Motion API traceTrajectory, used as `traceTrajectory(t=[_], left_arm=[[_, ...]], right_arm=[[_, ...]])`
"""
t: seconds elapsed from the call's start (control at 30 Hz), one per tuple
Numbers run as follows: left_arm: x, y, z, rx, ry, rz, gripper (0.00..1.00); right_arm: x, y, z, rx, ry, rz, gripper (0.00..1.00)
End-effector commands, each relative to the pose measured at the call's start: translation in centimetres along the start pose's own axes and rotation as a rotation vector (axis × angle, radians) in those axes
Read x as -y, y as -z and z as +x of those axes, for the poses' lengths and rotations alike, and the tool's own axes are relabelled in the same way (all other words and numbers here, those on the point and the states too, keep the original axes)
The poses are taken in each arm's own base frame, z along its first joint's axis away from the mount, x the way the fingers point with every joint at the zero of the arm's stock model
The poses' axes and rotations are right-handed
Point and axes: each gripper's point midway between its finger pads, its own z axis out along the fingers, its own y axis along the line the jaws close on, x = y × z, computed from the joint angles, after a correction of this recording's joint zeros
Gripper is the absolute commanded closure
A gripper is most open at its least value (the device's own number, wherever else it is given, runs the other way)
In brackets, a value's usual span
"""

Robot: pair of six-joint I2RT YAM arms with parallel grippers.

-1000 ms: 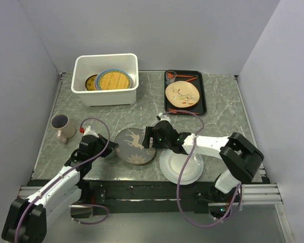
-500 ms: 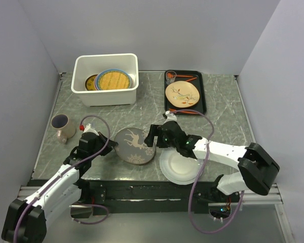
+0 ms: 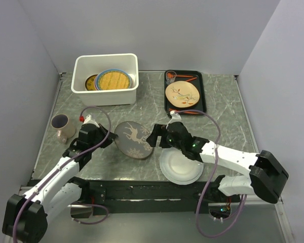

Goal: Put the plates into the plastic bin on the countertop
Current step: Pick up the plate at the center of the board, then place the plate in the plastic bin.

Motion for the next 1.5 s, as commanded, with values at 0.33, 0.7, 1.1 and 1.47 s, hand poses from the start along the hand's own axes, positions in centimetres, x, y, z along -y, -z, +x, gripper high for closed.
traceTrajectory(t=[0.33,0.7,1.1,1.47], left_arm=[[11.6,1.2,-8.2,0.153,-0.071,0.268,0.99],[16.2,1.2,-12.0,0.197,-0.138,0.314,0.99],[19.4,0.8,-17.8,0.259,-0.13,0.369,0.99],[21.2,0.0,-23.3,0.313,-0.093,0.39,0.99]], right_arm=[[0.1,1.5,-0.7,0.049,0.003,-0.014,0.06],[0.3,1.8,-0.2,0.044,-0.006,-0.023,0.06],[0.1,1.7,0.3,0.028,-0.013,-0.044,0.06],[-0.1,1.1,0.8,0.009,-0.013,-0.058,0.06]])
